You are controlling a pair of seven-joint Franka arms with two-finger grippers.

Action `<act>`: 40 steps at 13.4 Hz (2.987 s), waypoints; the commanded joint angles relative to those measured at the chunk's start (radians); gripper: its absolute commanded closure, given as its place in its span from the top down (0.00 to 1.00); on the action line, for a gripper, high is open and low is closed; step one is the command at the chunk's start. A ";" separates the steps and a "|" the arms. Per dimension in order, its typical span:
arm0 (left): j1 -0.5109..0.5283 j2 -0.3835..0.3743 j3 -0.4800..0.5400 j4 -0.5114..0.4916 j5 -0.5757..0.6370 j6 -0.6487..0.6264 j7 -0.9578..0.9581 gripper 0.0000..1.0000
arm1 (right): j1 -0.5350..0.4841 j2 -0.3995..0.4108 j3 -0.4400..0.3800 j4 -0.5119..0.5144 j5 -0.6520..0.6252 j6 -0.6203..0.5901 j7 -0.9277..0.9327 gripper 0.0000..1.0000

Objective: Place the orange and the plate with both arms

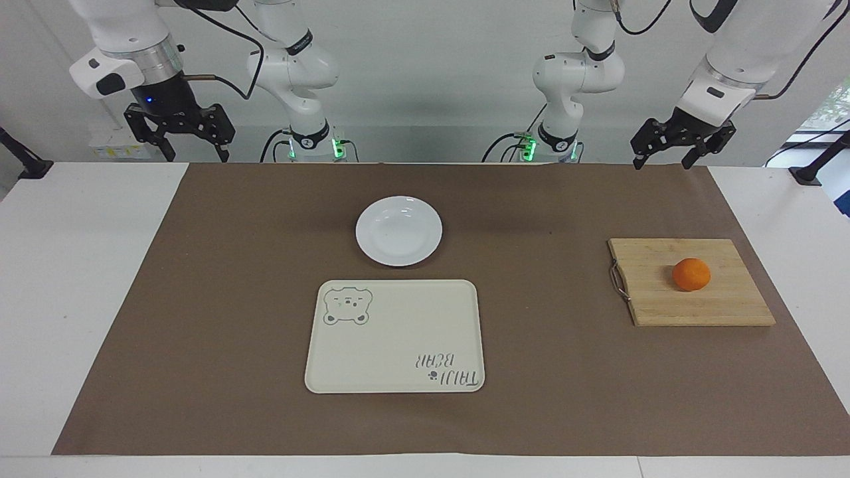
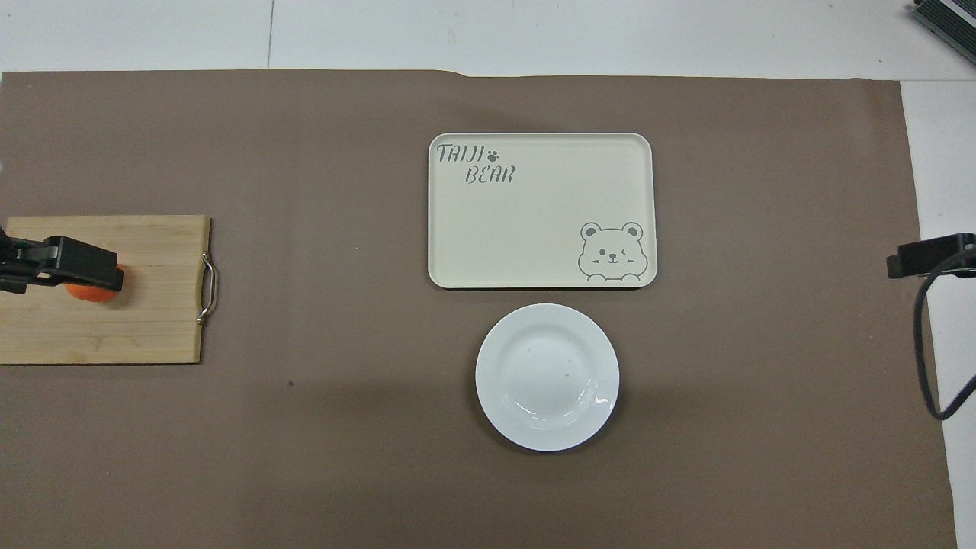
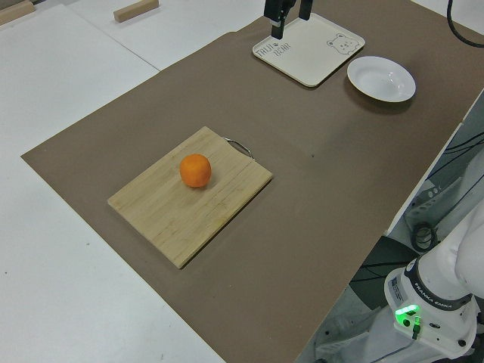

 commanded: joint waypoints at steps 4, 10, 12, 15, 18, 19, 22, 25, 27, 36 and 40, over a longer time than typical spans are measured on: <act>0.012 -0.030 0.000 -0.039 0.014 0.025 0.008 1.00 | -0.006 -0.003 0.002 0.007 -0.007 -0.018 -0.022 1.00; 0.012 -0.032 0.000 -0.043 0.014 0.033 0.006 1.00 | -0.006 -0.003 0.002 0.007 -0.007 -0.018 -0.022 1.00; 0.012 -0.032 0.000 -0.043 0.014 0.033 0.008 1.00 | -0.006 -0.003 0.002 0.007 -0.007 -0.018 -0.022 1.00; 0.012 -0.032 0.000 -0.043 0.014 0.033 0.011 1.00 | -0.006 -0.003 0.002 0.007 -0.007 -0.018 -0.022 1.00; 0.012 -0.037 0.000 -0.051 0.014 0.034 0.012 1.00 | -0.006 -0.003 0.002 0.007 -0.007 -0.018 -0.022 1.00; 0.012 -0.038 0.000 -0.055 0.014 0.039 0.012 1.00 | -0.006 -0.003 0.002 0.007 -0.007 -0.018 -0.022 1.00; 0.012 -0.038 0.000 -0.056 0.014 0.040 0.012 1.00 | -0.006 -0.003 0.002 0.007 -0.007 -0.018 -0.022 1.00; 0.015 -0.041 0.000 -0.059 0.014 0.039 0.012 1.00 | -0.006 -0.003 0.002 0.007 -0.007 -0.018 -0.022 1.00; 0.046 -0.059 -0.001 -0.098 0.014 0.057 0.022 1.00 | -0.006 -0.003 0.002 0.007 -0.007 -0.018 -0.022 1.00; 0.250 0.020 0.000 -0.169 0.014 0.267 0.310 1.00 | -0.006 -0.003 0.002 0.007 -0.007 -0.018 -0.024 1.00; 0.324 0.098 0.000 -0.172 0.014 0.336 0.414 1.00 | -0.006 -0.003 0.002 0.007 -0.007 -0.018 -0.024 1.00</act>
